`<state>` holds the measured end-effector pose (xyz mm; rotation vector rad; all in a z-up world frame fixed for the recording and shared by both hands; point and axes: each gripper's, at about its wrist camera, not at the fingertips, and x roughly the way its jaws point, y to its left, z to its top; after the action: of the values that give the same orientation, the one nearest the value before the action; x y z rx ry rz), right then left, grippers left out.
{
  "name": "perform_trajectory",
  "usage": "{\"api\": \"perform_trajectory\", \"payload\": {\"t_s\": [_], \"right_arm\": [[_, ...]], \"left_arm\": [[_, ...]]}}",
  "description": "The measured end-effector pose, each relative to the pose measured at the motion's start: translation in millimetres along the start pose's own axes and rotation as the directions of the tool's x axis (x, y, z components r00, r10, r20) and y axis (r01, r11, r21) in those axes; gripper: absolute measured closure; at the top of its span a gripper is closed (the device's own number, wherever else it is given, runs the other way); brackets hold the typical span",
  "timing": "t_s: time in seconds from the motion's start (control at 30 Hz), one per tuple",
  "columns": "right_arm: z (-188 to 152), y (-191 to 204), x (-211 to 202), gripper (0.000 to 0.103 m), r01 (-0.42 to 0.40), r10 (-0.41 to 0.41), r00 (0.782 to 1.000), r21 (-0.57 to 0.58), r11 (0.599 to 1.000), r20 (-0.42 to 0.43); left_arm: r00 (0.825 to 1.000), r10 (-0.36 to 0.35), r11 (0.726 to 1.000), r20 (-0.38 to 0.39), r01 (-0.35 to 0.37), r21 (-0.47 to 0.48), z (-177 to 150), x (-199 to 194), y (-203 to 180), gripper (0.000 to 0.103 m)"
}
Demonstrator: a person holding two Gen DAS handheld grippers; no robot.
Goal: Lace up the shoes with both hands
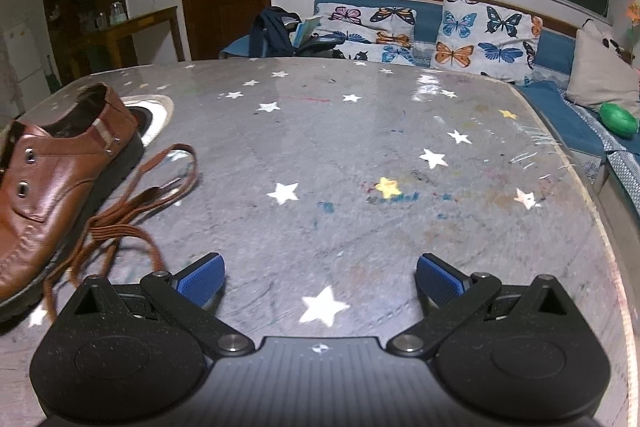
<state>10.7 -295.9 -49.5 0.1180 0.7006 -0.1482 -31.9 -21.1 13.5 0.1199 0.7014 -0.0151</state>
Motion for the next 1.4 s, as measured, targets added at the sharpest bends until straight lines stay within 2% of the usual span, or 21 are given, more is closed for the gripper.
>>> {"api": "perform_trajectory", "payload": {"t_s": [0.47,0.73,1.13,1.2,1.27,1.3,1.4], "right_arm": [[2,25,-35,0.001,-0.057,0.059,0.998,-0.044,0.997,0.029],[4,43,-36,0.014,-0.081,0.083,0.996,-0.088,0.993,0.017],[6,62,-23,0.046,-0.116,0.113,0.993,-0.137,0.984,-0.027],[6,64,-20,0.063,-0.123,0.119,0.992,-0.139,0.983,-0.041],[5,64,-17,0.071,-0.133,0.126,0.99,-0.134,0.982,-0.057],[4,64,-17,0.079,-0.131,0.124,0.99,-0.133,0.982,-0.061],[2,61,-19,0.093,-0.114,0.107,0.993,-0.14,0.983,-0.056]], "left_arm": [[0.999,-0.038,0.997,-0.007,0.039,0.07,-5,-29,-25,0.0],[0.999,-0.048,0.996,-0.004,0.048,0.08,-3,-36,-27,0.0],[0.997,-0.078,0.991,0.021,0.075,0.108,0,-53,-34,0.0],[0.996,-0.084,0.989,0.028,0.081,0.121,1,-57,-37,0.0],[0.995,-0.091,0.988,0.032,0.086,0.13,1,-60,-39,0.0],[0.995,-0.096,0.987,0.035,0.091,0.133,1,-61,-40,0.0],[0.994,-0.107,0.984,0.039,0.1,0.144,1,-62,-43,0.0]]}}
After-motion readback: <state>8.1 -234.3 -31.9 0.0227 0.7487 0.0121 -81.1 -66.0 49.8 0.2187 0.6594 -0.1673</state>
